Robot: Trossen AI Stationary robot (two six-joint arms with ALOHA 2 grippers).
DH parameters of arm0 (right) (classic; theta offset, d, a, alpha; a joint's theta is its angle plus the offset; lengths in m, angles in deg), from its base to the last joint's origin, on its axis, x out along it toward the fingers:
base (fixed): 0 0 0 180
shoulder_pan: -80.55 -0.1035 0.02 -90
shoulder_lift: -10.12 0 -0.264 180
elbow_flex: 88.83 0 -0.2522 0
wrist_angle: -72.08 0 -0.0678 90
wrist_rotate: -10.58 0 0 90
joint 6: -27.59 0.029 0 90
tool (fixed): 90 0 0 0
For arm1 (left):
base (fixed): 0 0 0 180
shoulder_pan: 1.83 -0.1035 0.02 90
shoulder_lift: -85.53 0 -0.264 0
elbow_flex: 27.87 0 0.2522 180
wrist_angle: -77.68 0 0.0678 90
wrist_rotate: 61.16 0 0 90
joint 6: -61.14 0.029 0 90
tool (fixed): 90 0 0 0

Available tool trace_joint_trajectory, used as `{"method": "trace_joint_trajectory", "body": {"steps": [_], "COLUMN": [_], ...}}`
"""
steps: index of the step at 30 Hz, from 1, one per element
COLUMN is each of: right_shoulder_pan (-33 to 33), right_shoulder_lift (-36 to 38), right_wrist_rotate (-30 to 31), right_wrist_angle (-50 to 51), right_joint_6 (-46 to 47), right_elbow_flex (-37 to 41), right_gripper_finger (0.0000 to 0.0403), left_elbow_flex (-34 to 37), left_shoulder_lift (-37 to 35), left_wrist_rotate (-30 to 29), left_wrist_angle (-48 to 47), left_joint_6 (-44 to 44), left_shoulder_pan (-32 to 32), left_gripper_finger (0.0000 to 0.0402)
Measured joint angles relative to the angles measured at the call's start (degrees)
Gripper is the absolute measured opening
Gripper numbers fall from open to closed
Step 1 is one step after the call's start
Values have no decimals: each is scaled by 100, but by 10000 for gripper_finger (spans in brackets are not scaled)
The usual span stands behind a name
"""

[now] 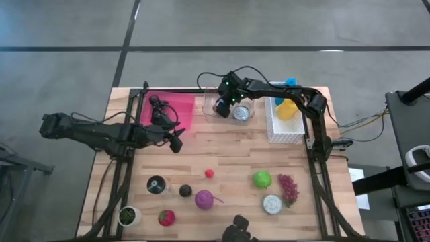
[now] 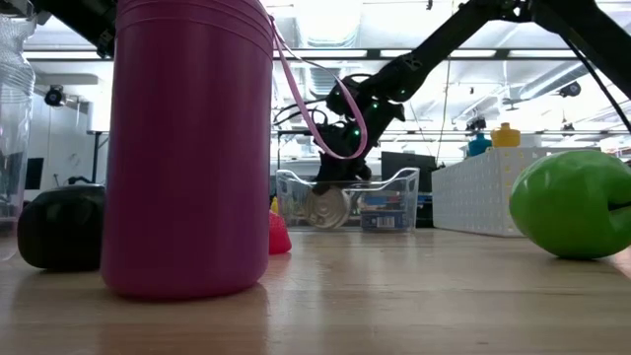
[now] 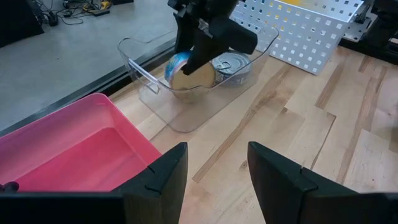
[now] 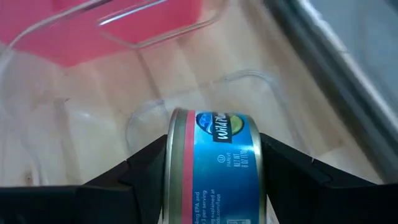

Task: Pick & Place Food Item
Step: Put the blue red tuna can into the transparent bin

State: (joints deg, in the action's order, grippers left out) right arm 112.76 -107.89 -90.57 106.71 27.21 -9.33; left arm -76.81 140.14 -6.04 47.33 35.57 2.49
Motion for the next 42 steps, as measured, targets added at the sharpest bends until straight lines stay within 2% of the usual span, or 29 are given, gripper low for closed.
{"method": "trace_joint_trajectory", "body": {"steps": [3,15,19,25,31,37,42], "right_shoulder_pan": [6,13,12,2,61,70,102], "right_shoulder_lift": [69,99,115,104,104,91,82], "right_wrist_rotate": [246,560,486,-432,-364,349,-55], "right_wrist_angle": [35,279,453,507,497,685,730], "right_joint_6": [150,890,786,531,739,947,939], "right_elbow_flex": [2,8,7,11,13,20,48], "right_gripper_finger": [220,219,219,219,219,219,219], "left_elbow_flex": [0,0,0,0,0,0,0], "left_shoulder_lift": [0,-1,0,0,0,0,0], "left_wrist_rotate": [0,0,1,1,0,0,0], "left_wrist_angle": [0,-1,1,-1,0,-1,1], "left_joint_6": [0,-2,-2,-2,-2,-2,-2], "left_shoulder_pan": [1,1,0,0,1,0,0], "left_gripper_finger": [172,172,173,169,171,171,169]}}
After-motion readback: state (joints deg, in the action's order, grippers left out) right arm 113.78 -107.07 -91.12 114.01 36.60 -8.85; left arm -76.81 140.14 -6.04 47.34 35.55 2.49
